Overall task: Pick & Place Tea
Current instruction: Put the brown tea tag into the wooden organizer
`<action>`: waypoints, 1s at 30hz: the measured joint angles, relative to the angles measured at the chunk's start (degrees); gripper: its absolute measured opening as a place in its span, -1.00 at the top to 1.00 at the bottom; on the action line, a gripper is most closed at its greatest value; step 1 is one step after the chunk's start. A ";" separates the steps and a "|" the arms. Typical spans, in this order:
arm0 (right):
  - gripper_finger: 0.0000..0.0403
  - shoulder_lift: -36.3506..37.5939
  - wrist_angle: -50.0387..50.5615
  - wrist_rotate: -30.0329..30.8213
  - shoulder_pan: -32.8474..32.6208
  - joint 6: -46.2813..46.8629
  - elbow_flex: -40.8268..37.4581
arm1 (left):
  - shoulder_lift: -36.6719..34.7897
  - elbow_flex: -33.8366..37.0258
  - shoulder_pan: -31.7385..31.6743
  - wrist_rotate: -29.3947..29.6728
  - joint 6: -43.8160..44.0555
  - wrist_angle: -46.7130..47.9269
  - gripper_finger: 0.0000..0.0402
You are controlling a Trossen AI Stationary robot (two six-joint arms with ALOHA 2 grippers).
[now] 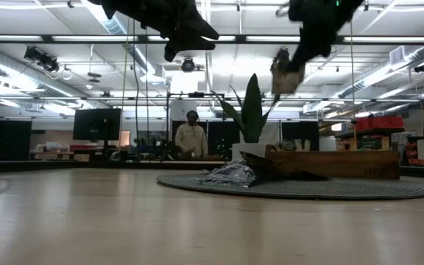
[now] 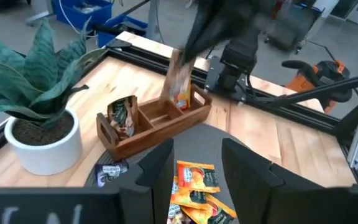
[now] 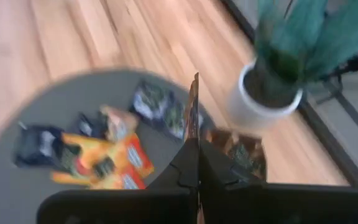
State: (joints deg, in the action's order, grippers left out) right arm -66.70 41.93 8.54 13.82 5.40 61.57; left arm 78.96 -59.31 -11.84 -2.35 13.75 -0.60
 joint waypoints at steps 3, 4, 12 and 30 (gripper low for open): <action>1.00 -0.51 -4.73 0.06 1.24 -0.30 -5.75 | 0.00 0.00 0.00 0.00 0.07 -0.12 0.31; 1.00 -0.73 -6.03 0.10 1.74 -0.56 -7.41 | 0.00 0.00 0.00 0.00 0.24 -0.07 0.31; 1.00 -1.61 -13.65 1.37 6.90 -2.65 -15.08 | 0.00 0.00 0.09 0.00 2.14 -0.07 0.31; 1.00 -3.36 -20.22 -9.62 13.91 -9.10 -18.48 | 0.00 0.00 0.09 -0.02 3.65 -0.08 0.31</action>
State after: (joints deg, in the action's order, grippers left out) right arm -70.06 21.71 -1.08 27.73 -3.70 43.09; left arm 78.96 -59.31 -11.75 -2.37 17.40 -0.68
